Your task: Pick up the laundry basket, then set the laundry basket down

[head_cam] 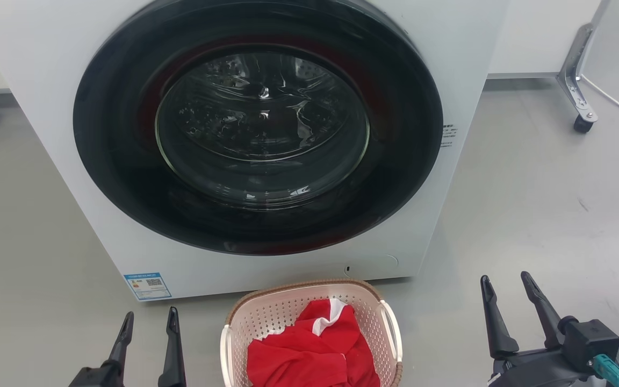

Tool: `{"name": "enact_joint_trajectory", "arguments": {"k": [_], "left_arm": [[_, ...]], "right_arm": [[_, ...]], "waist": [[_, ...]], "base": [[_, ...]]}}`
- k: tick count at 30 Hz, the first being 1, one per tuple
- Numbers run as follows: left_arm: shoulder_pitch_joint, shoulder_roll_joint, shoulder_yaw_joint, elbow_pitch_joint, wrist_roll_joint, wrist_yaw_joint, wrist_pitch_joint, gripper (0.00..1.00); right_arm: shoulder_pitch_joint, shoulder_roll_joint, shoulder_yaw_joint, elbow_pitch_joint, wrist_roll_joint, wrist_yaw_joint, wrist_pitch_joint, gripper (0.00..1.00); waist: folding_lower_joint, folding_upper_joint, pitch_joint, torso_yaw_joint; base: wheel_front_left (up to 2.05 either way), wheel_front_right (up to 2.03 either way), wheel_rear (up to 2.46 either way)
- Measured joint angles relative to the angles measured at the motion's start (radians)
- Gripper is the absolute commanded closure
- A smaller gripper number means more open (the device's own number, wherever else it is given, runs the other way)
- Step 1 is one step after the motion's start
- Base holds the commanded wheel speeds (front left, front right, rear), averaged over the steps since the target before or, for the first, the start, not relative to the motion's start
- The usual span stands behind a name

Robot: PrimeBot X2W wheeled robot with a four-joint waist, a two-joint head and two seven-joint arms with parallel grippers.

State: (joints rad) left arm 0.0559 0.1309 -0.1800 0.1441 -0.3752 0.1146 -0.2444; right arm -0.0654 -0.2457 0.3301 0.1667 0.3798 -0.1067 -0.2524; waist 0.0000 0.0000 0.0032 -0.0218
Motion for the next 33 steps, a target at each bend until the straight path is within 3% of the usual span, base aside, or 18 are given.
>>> {"name": "enact_joint_trajectory", "arguments": {"k": [24, 25, 33], "left_arm": [[0.034, -0.009, 0.013, -0.072, 0.017, 0.009, 0.076, 0.0], [0.034, -0.009, 0.014, -0.077, 0.017, 0.009, 0.079, 1.0], [0.04, -0.014, 0.016, -0.038, -0.005, -0.001, 0.094, 1.0]], "right_arm": [[0.038, -0.006, -0.021, -0.075, -0.007, -0.009, 0.014, 0.0], [0.038, -0.006, -0.021, -0.078, -0.007, -0.009, 0.014, 1.0], [0.058, 0.016, -0.033, -0.038, 0.018, -0.001, 0.024, 1.0]], "waist": [[0.0, 0.0001, 0.011, -0.002], [0.0, 0.0001, 0.012, -0.002], [0.0, 0.0, 0.012, -0.002]], "base": [[0.0, 0.0, 0.0], [0.0, 0.0, 0.0], [0.0, 0.0, 0.0]]}}
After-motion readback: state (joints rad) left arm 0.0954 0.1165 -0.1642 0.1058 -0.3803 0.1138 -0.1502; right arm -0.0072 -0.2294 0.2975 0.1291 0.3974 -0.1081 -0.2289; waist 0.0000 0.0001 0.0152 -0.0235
